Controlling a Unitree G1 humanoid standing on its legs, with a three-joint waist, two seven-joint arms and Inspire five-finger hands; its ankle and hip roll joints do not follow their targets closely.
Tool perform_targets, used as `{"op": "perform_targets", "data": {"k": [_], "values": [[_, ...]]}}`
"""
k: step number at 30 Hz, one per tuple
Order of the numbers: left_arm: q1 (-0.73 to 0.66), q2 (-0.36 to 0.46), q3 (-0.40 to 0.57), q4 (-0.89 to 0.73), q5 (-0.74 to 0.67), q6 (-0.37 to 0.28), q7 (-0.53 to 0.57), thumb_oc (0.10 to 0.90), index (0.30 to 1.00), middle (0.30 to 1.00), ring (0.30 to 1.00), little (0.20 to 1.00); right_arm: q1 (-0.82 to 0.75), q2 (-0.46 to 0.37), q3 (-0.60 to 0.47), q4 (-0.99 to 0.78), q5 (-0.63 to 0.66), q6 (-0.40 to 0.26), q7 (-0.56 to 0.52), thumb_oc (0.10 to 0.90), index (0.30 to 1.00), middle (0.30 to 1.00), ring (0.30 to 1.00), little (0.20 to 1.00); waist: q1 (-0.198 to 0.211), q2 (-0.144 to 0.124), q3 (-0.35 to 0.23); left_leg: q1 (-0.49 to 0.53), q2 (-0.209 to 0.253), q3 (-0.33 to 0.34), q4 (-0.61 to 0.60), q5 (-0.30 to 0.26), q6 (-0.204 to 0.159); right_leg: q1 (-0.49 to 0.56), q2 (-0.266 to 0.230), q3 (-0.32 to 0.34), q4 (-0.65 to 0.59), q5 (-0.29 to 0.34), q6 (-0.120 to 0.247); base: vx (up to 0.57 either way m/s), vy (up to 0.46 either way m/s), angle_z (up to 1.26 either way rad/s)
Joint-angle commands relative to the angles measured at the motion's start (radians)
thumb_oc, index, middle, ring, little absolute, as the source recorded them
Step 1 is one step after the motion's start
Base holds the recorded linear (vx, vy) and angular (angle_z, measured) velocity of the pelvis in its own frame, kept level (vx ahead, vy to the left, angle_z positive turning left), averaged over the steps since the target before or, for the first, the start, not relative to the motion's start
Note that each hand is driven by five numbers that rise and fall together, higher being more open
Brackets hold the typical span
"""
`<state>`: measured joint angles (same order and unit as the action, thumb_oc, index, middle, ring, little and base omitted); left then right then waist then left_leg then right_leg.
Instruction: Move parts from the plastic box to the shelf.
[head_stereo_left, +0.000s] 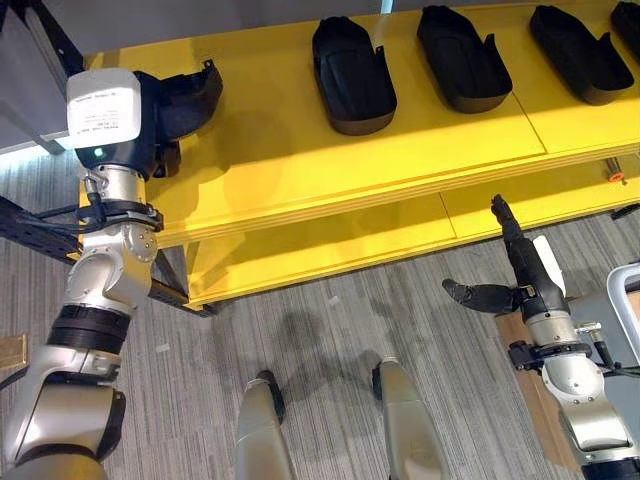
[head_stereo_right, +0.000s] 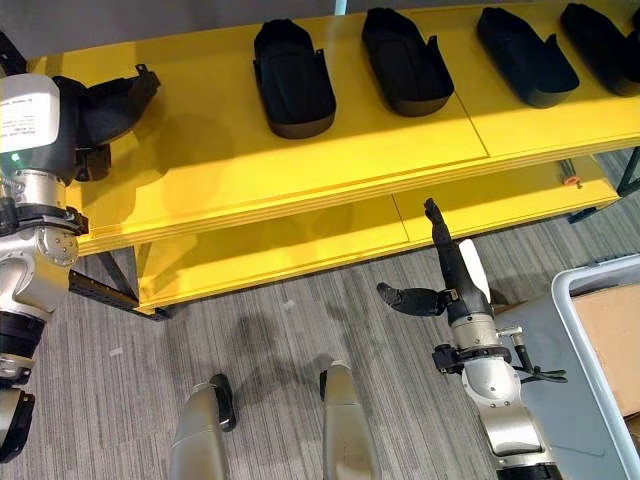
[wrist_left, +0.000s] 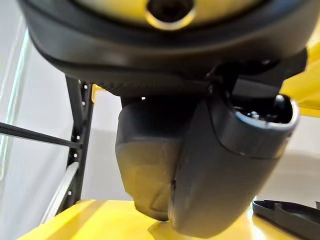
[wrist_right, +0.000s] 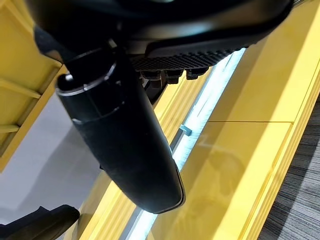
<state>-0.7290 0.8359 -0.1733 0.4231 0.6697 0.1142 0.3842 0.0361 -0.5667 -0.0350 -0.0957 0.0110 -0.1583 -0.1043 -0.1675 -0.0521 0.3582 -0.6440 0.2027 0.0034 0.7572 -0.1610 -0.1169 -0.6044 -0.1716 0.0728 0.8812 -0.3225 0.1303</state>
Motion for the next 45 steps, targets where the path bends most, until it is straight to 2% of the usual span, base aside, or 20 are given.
{"op": "perform_targets", "data": {"k": [1, 9, 28, 45], "values": [[-0.147, -0.002, 0.019, 0.016, -0.038, 0.012, 0.064, 0.4, 0.3, 0.3, 0.3, 0.3, -0.048, -0.053, -0.058, -0.086, 0.012, -0.067, -0.021, 0.9, 1.0, 1.0, 1.0, 1.0, -0.008, 0.021, -0.09, 0.065, 0.019, -0.029, -0.016, -0.093, 0.026, 0.059, -0.028, -0.019, -0.126, 0.012, -0.031, -0.01, -0.001, 0.05], [-0.204, 0.008, -0.027, 0.074, -0.038, 0.021, 0.049, 0.4, 0.3, 0.3, 0.3, 0.3, -0.042, -0.069, -0.056, -0.098, 0.014, -0.075, -0.008, 0.9, 1.0, 1.0, 1.0, 1.0, -0.009, 0.021, -0.099, 0.051, 0.016, -0.038, -0.02, -0.084, 0.024, 0.051, -0.025, -0.021, -0.131, 0.018, -0.032, -0.01, -0.001, 0.03], [-0.4, -0.005, -0.24, 0.242, -0.026, 0.002, -0.016, 0.4, 0.3, 0.3, 0.3, 0.3, 0.026, -0.078, -0.088, -0.135, 0.03, -0.103, -0.001, 0.9, 1.0, 1.0, 1.0, 1.0, -0.039, 0.026, -0.114, 0.02, 0.025, -0.036, -0.033, -0.066, 0.021, 0.015, -0.015, -0.015, -0.149, 0.031, -0.023, 0.0, 0.001, 0.0], [-0.45, -0.002, -0.298, 0.31, -0.038, -0.009, -0.025, 0.4, 0.3, 0.3, 0.3, 0.3, 0.048, -0.079, -0.101, -0.139, 0.028, -0.119, -0.018, 0.9, 1.0, 1.0, 1.0, 1.0, -0.042, 0.023, -0.108, 0.005, 0.028, -0.028, -0.024, -0.071, 0.02, 0.007, -0.012, -0.01, -0.155, 0.033, -0.026, 0.0, 0.0, 0.0]]}}
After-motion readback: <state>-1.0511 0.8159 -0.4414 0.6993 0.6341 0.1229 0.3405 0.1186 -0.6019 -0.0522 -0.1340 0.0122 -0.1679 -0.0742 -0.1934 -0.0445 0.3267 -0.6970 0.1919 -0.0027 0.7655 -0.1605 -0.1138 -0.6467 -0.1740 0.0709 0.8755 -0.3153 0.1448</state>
